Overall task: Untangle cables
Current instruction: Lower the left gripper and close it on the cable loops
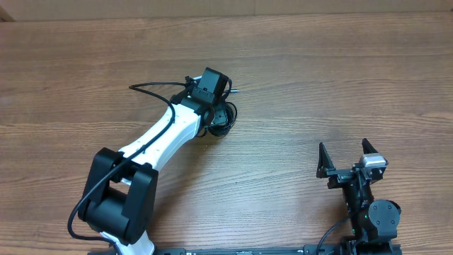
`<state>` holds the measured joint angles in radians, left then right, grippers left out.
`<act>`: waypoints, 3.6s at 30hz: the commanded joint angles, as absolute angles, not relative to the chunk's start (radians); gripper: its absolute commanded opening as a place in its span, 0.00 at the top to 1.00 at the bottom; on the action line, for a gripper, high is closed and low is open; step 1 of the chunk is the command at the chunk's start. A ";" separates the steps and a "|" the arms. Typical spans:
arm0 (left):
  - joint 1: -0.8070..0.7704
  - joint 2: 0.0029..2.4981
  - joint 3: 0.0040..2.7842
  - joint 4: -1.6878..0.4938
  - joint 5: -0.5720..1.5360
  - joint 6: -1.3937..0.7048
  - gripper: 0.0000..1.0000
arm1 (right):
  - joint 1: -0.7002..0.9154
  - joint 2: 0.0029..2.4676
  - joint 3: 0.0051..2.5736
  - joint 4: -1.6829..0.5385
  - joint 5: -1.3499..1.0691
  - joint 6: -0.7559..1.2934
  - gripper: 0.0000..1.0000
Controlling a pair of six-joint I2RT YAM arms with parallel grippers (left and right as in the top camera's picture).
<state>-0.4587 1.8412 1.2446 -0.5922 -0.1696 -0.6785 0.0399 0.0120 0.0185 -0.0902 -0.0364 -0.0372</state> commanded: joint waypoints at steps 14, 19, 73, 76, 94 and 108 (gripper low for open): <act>-0.468 1.973 1.265 -0.589 -0.156 -0.696 0.85 | 0.038 0.003 0.008 -0.084 -0.023 -0.034 0.00; -0.468 1.961 1.266 -0.598 -0.156 -0.692 0.82 | 0.038 0.003 0.008 -0.084 -0.023 -0.034 0.00; -0.472 1.893 1.263 -0.633 -0.191 -0.628 0.56 | 0.038 0.003 0.008 -0.084 -0.023 -0.033 0.00; -0.472 1.893 1.263 -0.626 -0.191 -0.628 0.56 | 0.038 0.003 0.008 -0.084 -0.023 -0.034 0.00; -0.472 1.895 1.263 -0.617 -0.191 -0.628 0.60 | 0.038 0.003 0.008 -0.084 -0.023 -0.034 0.00; -0.472 1.898 1.232 -0.596 -0.191 -0.628 0.55 | 0.038 0.003 0.008 -0.084 -0.023 -0.034 0.00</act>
